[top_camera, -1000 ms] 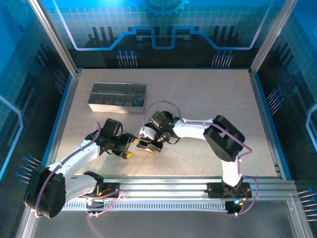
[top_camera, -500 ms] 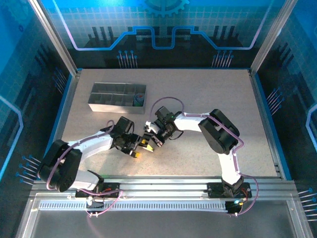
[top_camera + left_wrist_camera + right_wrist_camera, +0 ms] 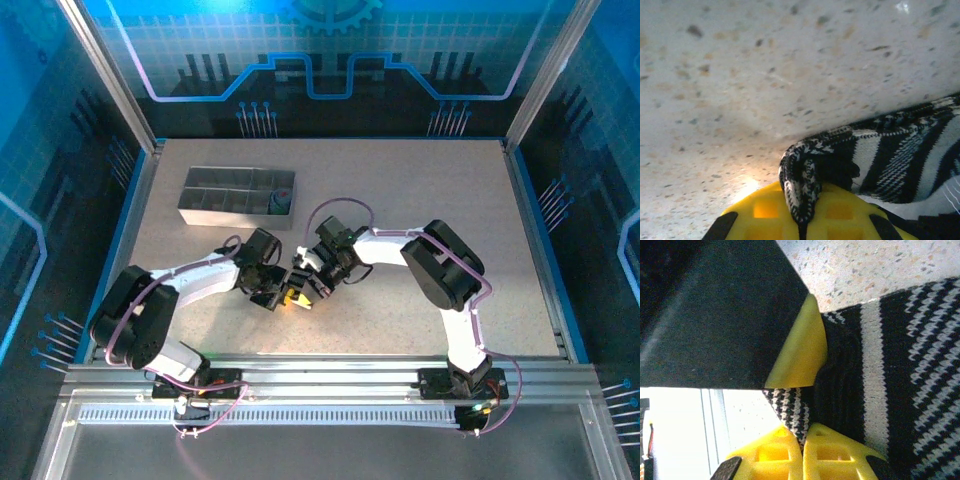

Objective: Roll the socks

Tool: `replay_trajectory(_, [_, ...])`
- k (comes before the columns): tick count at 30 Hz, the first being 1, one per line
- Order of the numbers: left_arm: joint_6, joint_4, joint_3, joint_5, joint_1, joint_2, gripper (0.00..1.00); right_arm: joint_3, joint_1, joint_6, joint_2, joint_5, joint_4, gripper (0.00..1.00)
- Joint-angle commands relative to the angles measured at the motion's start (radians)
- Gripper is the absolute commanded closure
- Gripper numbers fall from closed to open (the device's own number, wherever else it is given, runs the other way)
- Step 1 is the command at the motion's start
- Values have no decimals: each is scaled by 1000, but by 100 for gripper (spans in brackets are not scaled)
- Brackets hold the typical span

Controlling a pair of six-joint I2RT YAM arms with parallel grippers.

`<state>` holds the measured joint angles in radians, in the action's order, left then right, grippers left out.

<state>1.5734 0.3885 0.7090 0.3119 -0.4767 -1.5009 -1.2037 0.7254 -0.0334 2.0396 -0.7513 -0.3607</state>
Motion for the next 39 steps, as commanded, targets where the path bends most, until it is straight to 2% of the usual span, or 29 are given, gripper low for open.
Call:
replay_trajectory(1, [42, 185, 17, -2, -8, -25, 100, 85, 12, -52, -96, 139, 12, 76])
replay_trajectory(4, [53, 249, 53, -4, -8, -42, 100, 231, 60, -85, -269, 329, 177, 59])
replay_trajectory(8, [35, 325, 118, 8, -1, -86, 100, 454, 232, -238, -485, 723, 407, 41])
replay_trajectory(12, [-6, 381, 164, 23, 16, -140, 100, 450, 384, -367, -477, 1038, 407, 39])
replay_trajectory(15, [-14, 372, 167, 37, 34, -161, 100, 428, 456, -469, -426, 1176, 461, 39])
replay_trajectory(22, [-60, 380, 197, 45, 74, -207, 100, 332, 486, -550, -286, 1264, 487, 43])
replay_trajectory(27, [-63, 373, 192, 46, 74, -209, 100, 282, 476, -528, -262, 1219, 468, 48])
replay_trajectory(28, [-63, 372, 189, 46, 74, -208, 100, 273, 472, -514, -259, 1202, 455, 51])
replay_trajectory(33, [-61, 360, 174, 44, 74, -188, 100, 245, 436, -399, -254, 1100, 365, 83])
replay_trajectory(37, [-62, 351, 170, 44, 73, -169, 100, 219, 388, -287, -231, 968, 264, 98])
replay_trajectory(39, [-63, 343, 166, 45, 75, -150, 100, 220, 355, -229, -222, 877, 230, 100])
